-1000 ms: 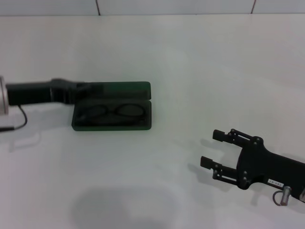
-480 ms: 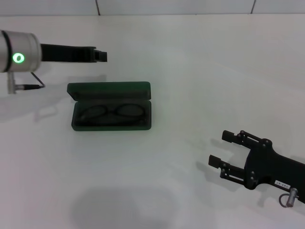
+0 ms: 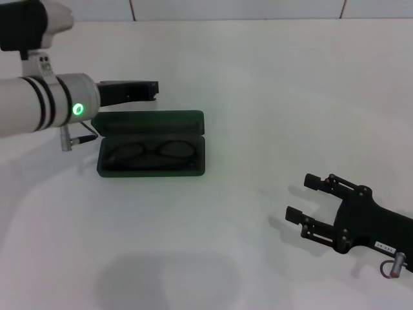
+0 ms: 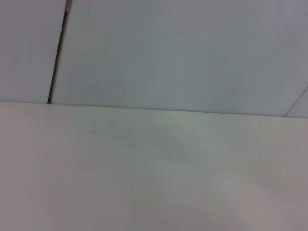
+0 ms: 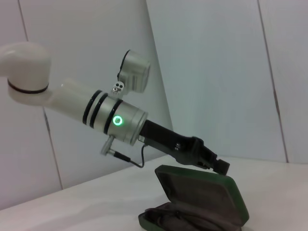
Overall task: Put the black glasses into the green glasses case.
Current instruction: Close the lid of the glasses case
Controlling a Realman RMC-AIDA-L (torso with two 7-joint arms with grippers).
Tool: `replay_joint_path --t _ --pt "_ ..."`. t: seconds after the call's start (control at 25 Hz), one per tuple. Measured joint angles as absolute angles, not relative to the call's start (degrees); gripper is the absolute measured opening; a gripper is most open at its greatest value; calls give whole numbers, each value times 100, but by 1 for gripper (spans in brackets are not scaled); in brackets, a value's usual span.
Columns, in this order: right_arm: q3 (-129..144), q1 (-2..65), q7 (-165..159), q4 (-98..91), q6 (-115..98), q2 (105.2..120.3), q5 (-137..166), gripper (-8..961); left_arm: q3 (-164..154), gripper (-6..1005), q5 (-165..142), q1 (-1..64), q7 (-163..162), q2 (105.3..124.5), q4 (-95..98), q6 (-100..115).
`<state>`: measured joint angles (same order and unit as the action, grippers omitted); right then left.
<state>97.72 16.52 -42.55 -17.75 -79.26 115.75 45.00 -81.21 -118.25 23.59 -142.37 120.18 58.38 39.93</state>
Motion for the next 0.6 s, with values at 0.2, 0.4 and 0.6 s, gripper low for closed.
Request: replay_joint_path --t 0.2,0.4,0.6 --pt "9772 1649 -4254 -1775 -7929 11575 4500 735 -8285 15 -11802 2289 -14201 12010 5830 3777" --pt "9774 1644 -4253 -1776 -7928 11575 4500 735 -8422 15 -11665 2201 -13888 12002 5862 3775" --pt "9774 1643 -4253 -1775 -7919 11575 4500 735 -8447 15 -11069 2080 -13221 11993 5829 3837"
